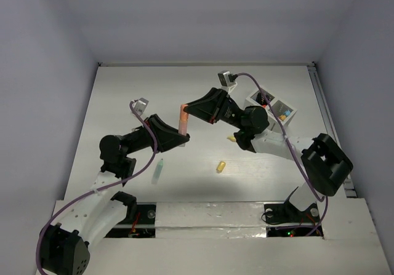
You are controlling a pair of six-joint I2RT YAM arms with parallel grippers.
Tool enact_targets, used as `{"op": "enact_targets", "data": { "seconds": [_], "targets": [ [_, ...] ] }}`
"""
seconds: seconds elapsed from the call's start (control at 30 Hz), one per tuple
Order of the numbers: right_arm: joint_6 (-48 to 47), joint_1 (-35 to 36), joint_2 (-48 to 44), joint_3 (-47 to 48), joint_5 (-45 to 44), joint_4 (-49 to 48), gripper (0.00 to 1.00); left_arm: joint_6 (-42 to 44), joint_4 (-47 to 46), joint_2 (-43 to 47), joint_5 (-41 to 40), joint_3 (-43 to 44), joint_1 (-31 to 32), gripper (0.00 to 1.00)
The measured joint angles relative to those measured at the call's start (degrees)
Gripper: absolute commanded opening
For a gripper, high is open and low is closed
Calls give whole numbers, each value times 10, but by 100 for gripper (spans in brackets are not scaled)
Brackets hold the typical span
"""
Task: Sort the stationery into containers
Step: Close the pen cap on the pen.
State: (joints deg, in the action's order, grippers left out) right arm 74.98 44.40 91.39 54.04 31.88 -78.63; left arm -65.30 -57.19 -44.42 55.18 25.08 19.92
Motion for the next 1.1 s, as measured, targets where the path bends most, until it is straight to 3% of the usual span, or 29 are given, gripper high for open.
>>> {"op": "enact_targets", "data": {
  "seconds": [0.3, 0.6, 0.83, 1.1],
  "targets": [
    [-75, 7, -40, -35, -4, 7, 0, 11, 22, 3, 14, 6, 5, 0],
    [-198, 21, -120, -42, -26, 157, 0, 12, 21, 3, 23, 13, 5, 0],
    [-244, 42, -116, -11, -38, 229, 0, 13, 24, -1, 35, 14, 2, 0],
    [-273, 76, -125, -33, -98, 254, 0, 61, 123, 0, 75, 50, -1, 0]
  ]
}}
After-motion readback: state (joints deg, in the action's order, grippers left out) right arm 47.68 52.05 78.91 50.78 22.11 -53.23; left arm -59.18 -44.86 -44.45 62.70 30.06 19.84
